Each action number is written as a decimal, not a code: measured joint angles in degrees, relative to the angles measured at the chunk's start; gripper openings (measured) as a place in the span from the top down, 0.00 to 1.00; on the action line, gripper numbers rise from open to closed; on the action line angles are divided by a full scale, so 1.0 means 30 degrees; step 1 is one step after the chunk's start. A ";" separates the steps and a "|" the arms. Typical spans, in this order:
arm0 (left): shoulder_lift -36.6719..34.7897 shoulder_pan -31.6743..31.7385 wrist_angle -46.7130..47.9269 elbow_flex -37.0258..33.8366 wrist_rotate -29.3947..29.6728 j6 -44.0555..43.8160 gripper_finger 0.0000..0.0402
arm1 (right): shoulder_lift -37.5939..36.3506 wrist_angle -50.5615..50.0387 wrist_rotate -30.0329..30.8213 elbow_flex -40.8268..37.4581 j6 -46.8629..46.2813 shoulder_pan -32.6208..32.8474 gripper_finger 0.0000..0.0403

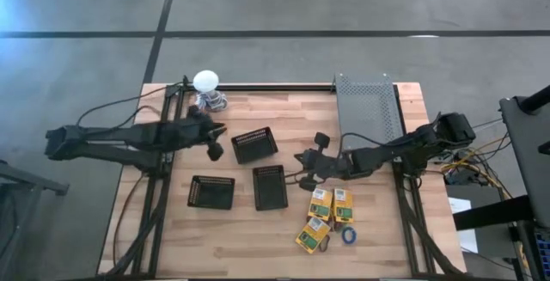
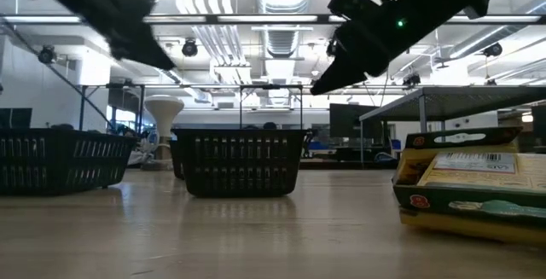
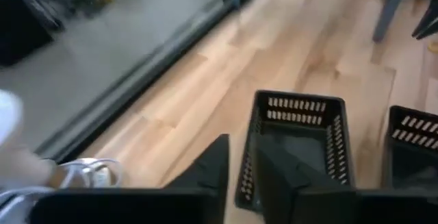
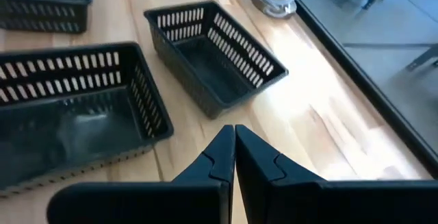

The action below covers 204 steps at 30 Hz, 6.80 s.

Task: Pick & Place Office Desk Supplies
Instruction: Put the black bin on the shelf

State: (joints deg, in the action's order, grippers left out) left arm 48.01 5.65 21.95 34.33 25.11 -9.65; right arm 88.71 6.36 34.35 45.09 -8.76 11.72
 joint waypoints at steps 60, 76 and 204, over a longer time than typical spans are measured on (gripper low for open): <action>0.9312 0.1219 -0.3679 0.2243 -0.8382 0.1719 1.00 | 0.5469 -1.2018 -1.2080 1.4041 0.7898 -0.6706 0.48; 0.9344 0.1218 -0.4437 0.2310 -0.8330 0.1896 0.97 | 0.7803 -1.4578 -1.2033 1.6303 0.8501 -0.6743 0.87; 0.5530 -0.0654 -1.0331 -0.2559 -1.0232 0.1551 0.56 | -0.2495 -2.7094 -1.1382 1.0680 1.3614 -2.0244 0.96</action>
State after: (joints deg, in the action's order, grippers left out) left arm 64.60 3.68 -9.04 26.65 -5.58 -4.99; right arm 81.22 -74.93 0.21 77.13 32.09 -49.01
